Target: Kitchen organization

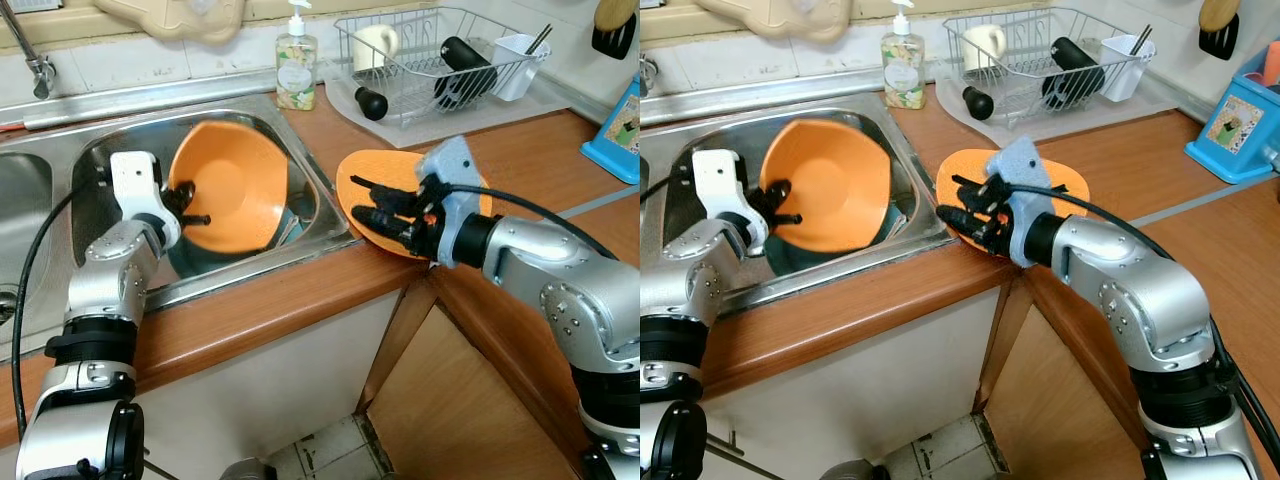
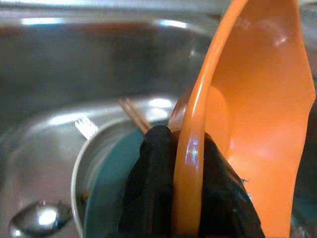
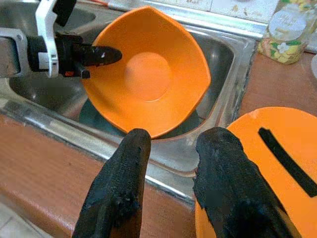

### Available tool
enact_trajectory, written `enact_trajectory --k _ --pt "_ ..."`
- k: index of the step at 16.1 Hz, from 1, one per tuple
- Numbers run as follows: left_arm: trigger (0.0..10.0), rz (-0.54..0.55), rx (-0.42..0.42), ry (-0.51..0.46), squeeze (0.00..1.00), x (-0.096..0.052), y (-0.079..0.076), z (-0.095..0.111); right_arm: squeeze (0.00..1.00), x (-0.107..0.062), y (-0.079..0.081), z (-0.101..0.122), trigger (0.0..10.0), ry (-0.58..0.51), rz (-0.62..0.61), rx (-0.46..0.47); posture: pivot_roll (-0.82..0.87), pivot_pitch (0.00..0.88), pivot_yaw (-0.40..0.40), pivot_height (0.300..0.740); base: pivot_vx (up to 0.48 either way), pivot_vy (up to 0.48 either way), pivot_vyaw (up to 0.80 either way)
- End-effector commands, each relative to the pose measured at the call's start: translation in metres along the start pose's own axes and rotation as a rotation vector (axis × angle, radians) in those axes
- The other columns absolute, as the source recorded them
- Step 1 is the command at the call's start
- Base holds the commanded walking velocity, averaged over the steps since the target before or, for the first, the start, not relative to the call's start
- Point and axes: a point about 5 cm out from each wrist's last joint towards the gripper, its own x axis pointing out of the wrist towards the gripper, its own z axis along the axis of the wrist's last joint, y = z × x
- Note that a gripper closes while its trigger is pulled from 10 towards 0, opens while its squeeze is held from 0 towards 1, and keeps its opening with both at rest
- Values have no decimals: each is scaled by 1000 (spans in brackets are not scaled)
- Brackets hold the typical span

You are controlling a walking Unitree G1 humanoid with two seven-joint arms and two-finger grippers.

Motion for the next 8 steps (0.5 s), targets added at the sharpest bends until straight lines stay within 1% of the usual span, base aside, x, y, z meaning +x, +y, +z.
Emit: enact_trajectory --k 1,2,3,4,5,7,8 --pt "0 -3 13 17 0 1 -1 1 0 -2 3 3 10000 -7 19 -29 -148 0 9 740 0 0 0" --pt "0 -9 13 36 0 2 -2 -2 0 -2 4 2 10000 -4 25 -32 -147 0 8 740 0 0 0" --pt "2118 -13 17 56 0 2 -3 -5 0 -2 4 2 10000 -1 29 -35 -147 0 8 740 0 0 0" --pt "3647 -12 20 65 0 2 -4 -6 0 -2 4 2 10000 -1 30 -36 -147 0 8 740 0 0 0" --pt "10000 -9 31 96 0 2 -4 -11 0 -1 5 2 10000 1 33 -40 -149 0 9 740 0 0 0" --pt "10000 -10 39 147 0 2 -4 -19 0 -1 6 1 10000 2 40 -46 -149 0 9 740 0 0 0" --pt "10000 -10 39 147 0 2 -4 -19 0 -1 6 1 10000 2 40 -46 -149 0 9 740 0 0 0"
